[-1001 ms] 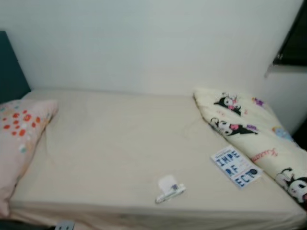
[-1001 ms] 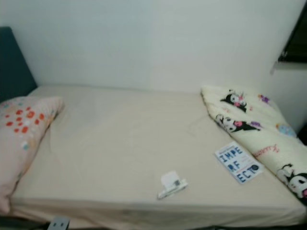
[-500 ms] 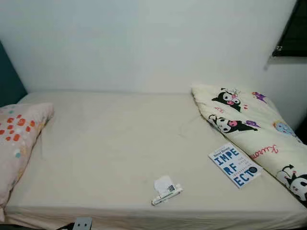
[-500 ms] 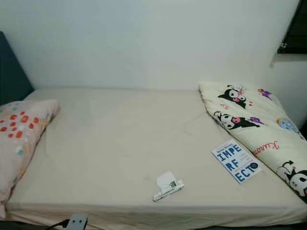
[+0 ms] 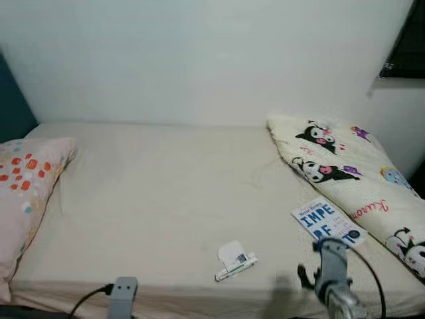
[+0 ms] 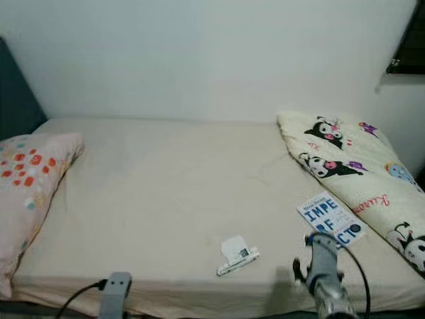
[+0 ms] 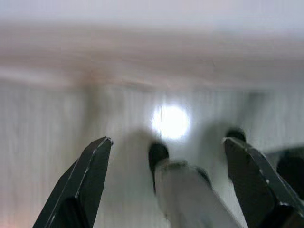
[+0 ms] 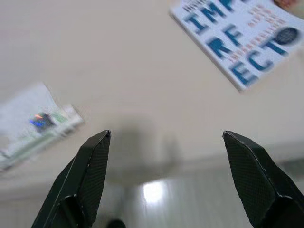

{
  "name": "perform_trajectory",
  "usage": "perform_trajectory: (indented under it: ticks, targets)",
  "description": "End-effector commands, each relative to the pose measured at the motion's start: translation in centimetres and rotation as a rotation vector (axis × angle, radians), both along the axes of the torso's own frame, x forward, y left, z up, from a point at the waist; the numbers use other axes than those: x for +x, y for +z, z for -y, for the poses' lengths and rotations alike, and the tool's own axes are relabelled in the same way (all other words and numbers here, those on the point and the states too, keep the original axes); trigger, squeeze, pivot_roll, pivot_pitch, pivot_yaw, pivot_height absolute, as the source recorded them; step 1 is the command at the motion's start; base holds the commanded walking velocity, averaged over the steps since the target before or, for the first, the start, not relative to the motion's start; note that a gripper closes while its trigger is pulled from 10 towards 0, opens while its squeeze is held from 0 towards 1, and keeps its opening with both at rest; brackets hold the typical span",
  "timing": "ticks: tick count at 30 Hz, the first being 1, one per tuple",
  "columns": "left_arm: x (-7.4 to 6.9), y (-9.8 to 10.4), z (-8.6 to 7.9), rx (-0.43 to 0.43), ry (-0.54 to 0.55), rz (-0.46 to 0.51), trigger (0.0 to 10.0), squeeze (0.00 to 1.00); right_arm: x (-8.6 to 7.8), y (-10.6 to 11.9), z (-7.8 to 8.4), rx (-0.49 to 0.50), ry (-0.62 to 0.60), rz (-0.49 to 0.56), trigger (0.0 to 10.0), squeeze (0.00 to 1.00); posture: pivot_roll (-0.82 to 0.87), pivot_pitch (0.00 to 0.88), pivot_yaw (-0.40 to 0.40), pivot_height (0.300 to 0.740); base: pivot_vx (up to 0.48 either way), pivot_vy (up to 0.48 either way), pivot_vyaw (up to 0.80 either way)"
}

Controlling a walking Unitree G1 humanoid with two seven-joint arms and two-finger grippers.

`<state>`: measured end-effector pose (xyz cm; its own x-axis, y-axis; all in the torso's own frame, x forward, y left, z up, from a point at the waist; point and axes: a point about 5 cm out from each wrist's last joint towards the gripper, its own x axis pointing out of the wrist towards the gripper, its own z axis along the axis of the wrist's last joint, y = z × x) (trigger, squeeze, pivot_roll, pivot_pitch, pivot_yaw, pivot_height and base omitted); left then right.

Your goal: Clean up the room

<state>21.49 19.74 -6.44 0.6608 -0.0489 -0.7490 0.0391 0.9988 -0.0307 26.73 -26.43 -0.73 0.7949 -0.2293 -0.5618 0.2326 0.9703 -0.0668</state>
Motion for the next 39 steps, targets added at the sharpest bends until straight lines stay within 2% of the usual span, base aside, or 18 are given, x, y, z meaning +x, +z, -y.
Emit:
perform_trajectory:
  ticks: [1, 3, 4, 7, 9, 11, 14, 18, 24, 26, 29, 32, 33, 36, 39]
  targets:
    - [2.1, 1.4, 0.6, -0.03, -0.039, 0.094, 10.0, 0.0, 0.5, 0.4, 0.0, 0.039, -0.019, 0.04, 10.0, 0.0, -0.09, 0.0, -0.028, 0.648, 0.0, 0.0, 0.0]
    - [4.2, 2.9, 1.4, -0.051, -0.082, 0.185, 10.0, 0.0, 1.8, 1.7, -0.3, 0.078, -0.002, 0.108, 10.0, 0.0, -0.09, 0.0, -0.026, 0.638, 0.0, 0.0, 0.0]
    - [4.2, 2.9, 1.4, -0.051, -0.082, 0.185, 10.0, 0.0, 1.8, 1.7, -0.3, 0.078, -0.002, 0.108, 10.0, 0.0, -0.09, 0.0, -0.026, 0.638, 0.0, 0.0, 0.0]
    - [6.3, 4.7, 3.2, -0.074, -0.157, 0.288, 10.0, 0.0, 3.0, 2.7, -1.2, 0.101, 0.07, 0.158, 10.0, 0.0, -0.09, 0.0, -0.025, 0.623, 0.0, 0.0, 0.0]
    - [6.6, 5.0, 3.6, -0.079, -0.176, 0.307, 10.0, 0.0, 3.2, 2.9, -1.4, 0.099, 0.084, 0.162, 10.0, 0.0, -0.09, 0.0, -0.025, 0.618, 0.0, 0.0, 0.0]
    - [7.6, 6.1, 4.6, -0.105, -0.196, 0.365, 10.0, 0.0, 3.8, 3.4, -1.8, 0.105, 0.099, 0.182, 10.0, 0.0, -0.09, 0.0, -0.024, 0.608, 0.0, 0.0, 0.0]
    - [7.9, 6.4, 4.8, -0.113, -0.201, 0.381, 10.0, 0.0, 4.0, 3.5, -1.9, 0.108, 0.102, 0.189, 10.0, 0.0, -0.09, 0.0, -0.024, 0.603, 0.0, 0.0, 0.0]
    - [9.2, 8.1, 6.5, -0.145, -0.295, 0.482, 10.0, 0.0, 5.1, 4.7, -2.3, 0.084, 0.147, 0.213, 10.0, 0.0, -0.09, 0.0, -0.017, 0.578, 0.0, 0.0, 0.0]
    - [9.7, 9.0, 7.1, -0.171, -0.313, 0.536, 10.0, 0.0, 5.8, 5.6, -2.2, 0.081, 0.155, 0.238, 10.0, 0.0, -0.08, 0.0, -0.015, 0.558, 0.0, 0.0, 0.0]
    - [10.1, 9.8, 7.4, -0.198, -0.317, 0.583, 10.0, 0.0, 6.7, 6.8, -2.3, 0.09, 0.173, 0.283, 10.0, 0.0, -0.07, 0.0, -0.012, 0.548, 0.0, 0.0, 0.0]
    - [10.3, 10.2, 7.5, -0.206, -0.323, 0.607, 10.0, 0.0, 7.2, 7.5, -2.6, 0.097, 0.191, 0.308, 10.0, 0.0, -0.07, 0.0, -0.007, 0.543, 0.0, 0.0, 0.0]
    - [10.4, 11.1, 7.4, -0.217, -0.348, 0.673, 10.0, 0.0, 8.7, 9.2, -4.3, 0.101, 0.264, 0.359, 10.0, 0.0, -0.04, 0.0, -0.006, 0.528, 0.0, 0.0, 0.0]
    - [10.4, 11.1, 7.4, -0.217, -0.348, 0.673, 10.0, 0.0, 8.7, 9.2, -4.3, 0.101, 0.264, 0.359, 10.0, 0.0, -0.04, 0.0, -0.006, 0.528, 0.0, 0.0, 0.0]
    - [10.0, 11.6, 6.7, -0.22, -0.353, 0.728, 10.0, 0.0, 9.9, 10.4, -6.2, 0.122, 0.32, 0.391, 10.0, 0.0, 0.0, 0.0, -0.007, 0.513, 0.0, 0.0, 0.0]
    - [9.7, 11.8, 6.4, -0.218, -0.353, 0.743, 10.0, 0.0, 10.2, 10.8, -6.8, 0.128, 0.334, 0.399, 10.0, 0.0, 0.01, 0.0, -0.005, 0.508, 0.0, 0.0, 0.0]
